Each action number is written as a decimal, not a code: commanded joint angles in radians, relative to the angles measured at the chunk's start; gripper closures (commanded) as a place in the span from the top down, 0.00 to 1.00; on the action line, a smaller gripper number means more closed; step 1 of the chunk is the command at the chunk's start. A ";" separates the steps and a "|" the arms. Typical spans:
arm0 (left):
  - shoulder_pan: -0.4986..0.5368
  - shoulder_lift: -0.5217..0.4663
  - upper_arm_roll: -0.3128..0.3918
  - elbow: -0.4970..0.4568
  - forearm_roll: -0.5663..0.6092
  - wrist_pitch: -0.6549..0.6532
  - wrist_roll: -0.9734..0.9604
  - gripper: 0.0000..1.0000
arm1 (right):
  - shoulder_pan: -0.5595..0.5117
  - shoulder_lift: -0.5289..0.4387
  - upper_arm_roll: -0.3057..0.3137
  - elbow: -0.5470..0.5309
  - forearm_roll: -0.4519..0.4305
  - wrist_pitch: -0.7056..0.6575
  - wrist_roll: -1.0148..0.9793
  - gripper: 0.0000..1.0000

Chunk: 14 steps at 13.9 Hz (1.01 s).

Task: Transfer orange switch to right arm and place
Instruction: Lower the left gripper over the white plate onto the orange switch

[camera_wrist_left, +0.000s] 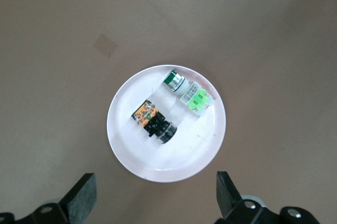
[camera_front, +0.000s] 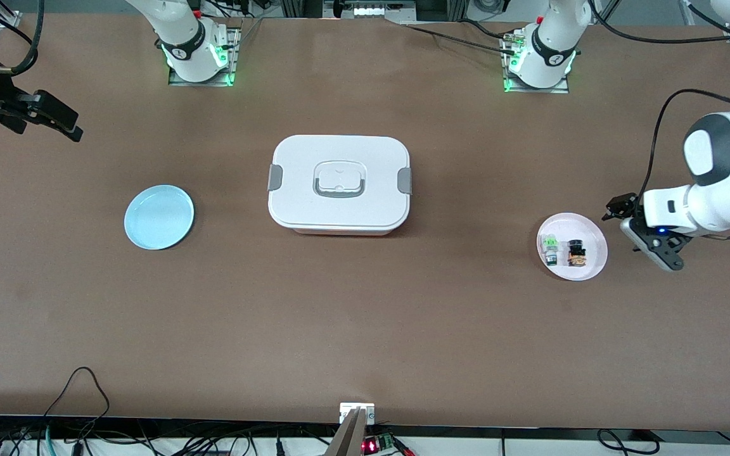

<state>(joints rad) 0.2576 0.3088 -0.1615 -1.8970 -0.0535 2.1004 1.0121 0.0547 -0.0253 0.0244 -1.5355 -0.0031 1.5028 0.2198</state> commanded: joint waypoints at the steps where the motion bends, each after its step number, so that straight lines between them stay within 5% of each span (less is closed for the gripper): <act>1: 0.011 0.022 -0.009 -0.059 -0.019 0.090 0.222 1.00 | -0.004 0.001 0.002 0.009 0.009 0.005 0.003 1.00; 7: 0.009 0.157 -0.009 -0.062 -0.017 0.214 0.583 1.00 | -0.004 0.016 0.002 -0.005 0.012 -0.013 0.001 1.00; 14: 0.002 0.230 -0.009 -0.063 -0.017 0.294 0.698 1.00 | -0.007 0.013 0.000 -0.011 0.014 -0.013 0.001 1.00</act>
<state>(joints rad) 0.2568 0.5355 -0.1669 -1.9652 -0.0539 2.3844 1.6649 0.0542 -0.0042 0.0234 -1.5439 -0.0031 1.4995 0.2198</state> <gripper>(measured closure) 0.000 0.000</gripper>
